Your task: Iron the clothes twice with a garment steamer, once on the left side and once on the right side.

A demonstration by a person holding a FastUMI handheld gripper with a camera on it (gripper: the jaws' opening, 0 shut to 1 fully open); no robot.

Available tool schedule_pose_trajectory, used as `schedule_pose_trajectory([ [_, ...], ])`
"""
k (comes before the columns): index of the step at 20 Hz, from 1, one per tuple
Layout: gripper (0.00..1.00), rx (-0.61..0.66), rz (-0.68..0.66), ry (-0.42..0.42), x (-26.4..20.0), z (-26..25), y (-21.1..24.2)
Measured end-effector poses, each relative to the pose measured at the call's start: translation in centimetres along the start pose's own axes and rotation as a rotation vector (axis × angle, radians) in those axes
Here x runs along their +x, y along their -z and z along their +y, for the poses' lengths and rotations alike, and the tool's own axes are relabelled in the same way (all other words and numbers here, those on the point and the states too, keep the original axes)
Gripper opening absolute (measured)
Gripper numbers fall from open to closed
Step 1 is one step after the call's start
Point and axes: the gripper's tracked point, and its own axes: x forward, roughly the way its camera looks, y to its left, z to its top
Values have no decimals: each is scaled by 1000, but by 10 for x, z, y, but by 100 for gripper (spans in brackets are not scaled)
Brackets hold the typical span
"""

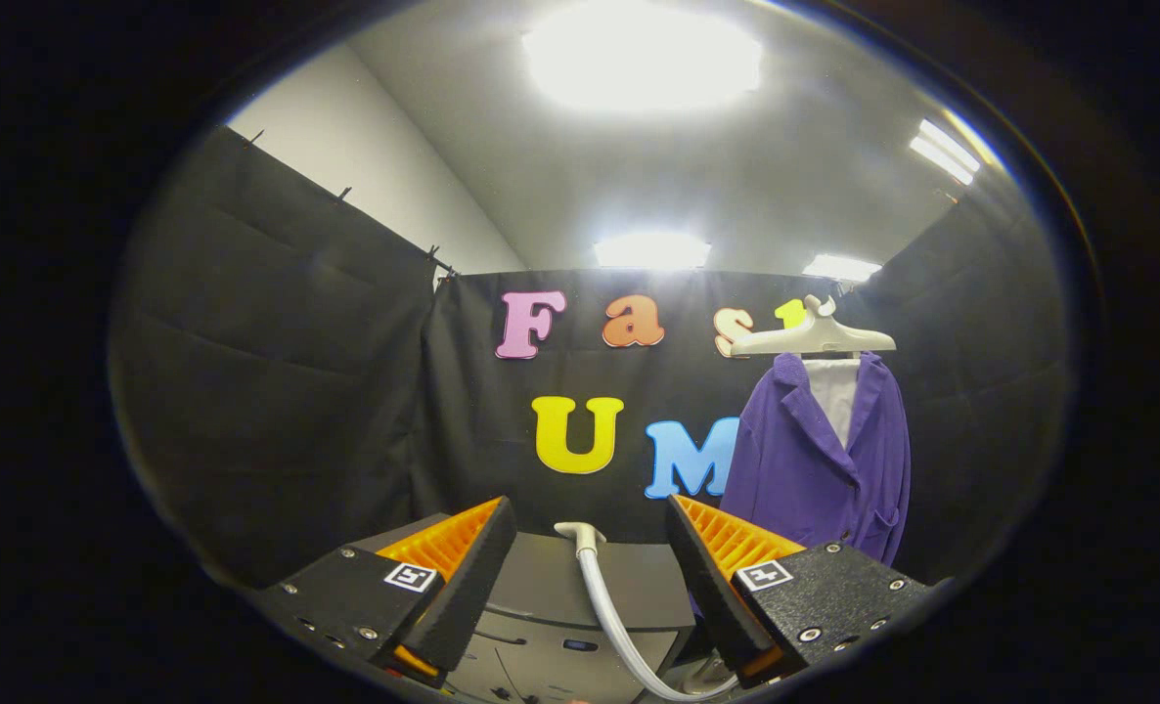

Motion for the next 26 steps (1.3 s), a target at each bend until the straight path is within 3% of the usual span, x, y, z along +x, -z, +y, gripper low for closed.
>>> schedule_pose_trajectory([
  [12,95,1,146,81,139,14,16],
  [17,95,16,294,100,199,10,61],
  [26,95,192,481,133,268,-15,129],
])
